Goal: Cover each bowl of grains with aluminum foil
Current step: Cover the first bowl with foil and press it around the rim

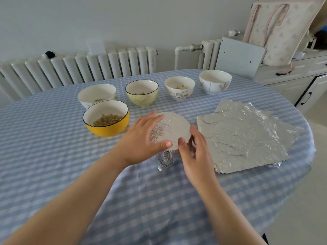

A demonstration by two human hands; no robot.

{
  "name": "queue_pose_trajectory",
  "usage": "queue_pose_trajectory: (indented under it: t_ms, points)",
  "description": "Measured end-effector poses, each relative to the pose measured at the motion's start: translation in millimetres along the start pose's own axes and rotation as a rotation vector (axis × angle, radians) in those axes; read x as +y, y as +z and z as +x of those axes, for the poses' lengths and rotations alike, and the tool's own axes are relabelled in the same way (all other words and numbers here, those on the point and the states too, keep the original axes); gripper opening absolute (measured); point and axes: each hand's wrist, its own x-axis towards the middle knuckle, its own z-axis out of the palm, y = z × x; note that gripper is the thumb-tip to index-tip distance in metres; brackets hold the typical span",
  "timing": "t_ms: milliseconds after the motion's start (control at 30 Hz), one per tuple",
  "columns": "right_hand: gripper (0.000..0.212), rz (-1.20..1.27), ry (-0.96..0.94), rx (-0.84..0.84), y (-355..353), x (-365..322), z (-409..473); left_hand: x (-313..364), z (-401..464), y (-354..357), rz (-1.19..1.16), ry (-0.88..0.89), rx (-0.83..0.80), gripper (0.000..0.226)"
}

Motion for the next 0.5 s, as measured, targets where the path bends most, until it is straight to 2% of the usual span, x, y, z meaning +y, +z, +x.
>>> queue_pose_trajectory:
  t_ms: [67,133,267,333,400,500]
  points:
    - [0.077,-0.002,-0.020,-0.033,-2,4,-2,-8,0,3,-0.033,0.002,-0.014,0.118]
    - [0.078,0.028,-0.038,-0.056,-3,7,-2,-13,-4,6,-0.161,-0.025,-0.020,0.121]
    - [0.070,0.020,-0.050,-0.041,-4,12,-1,-17,-9,8,-0.337,-0.062,-0.020,0.126]
    - [0.065,0.057,-0.037,-0.058,-7,13,4,-15,-13,12,-0.299,-0.063,0.006,0.127]
    - [0.061,0.195,-0.020,-0.051,-12,17,11,-10,-17,21,-0.264,-0.076,0.064,0.125]
    - [0.043,0.305,0.025,-0.038,-19,19,18,0,-21,34,-0.264,-0.120,0.145,0.120]
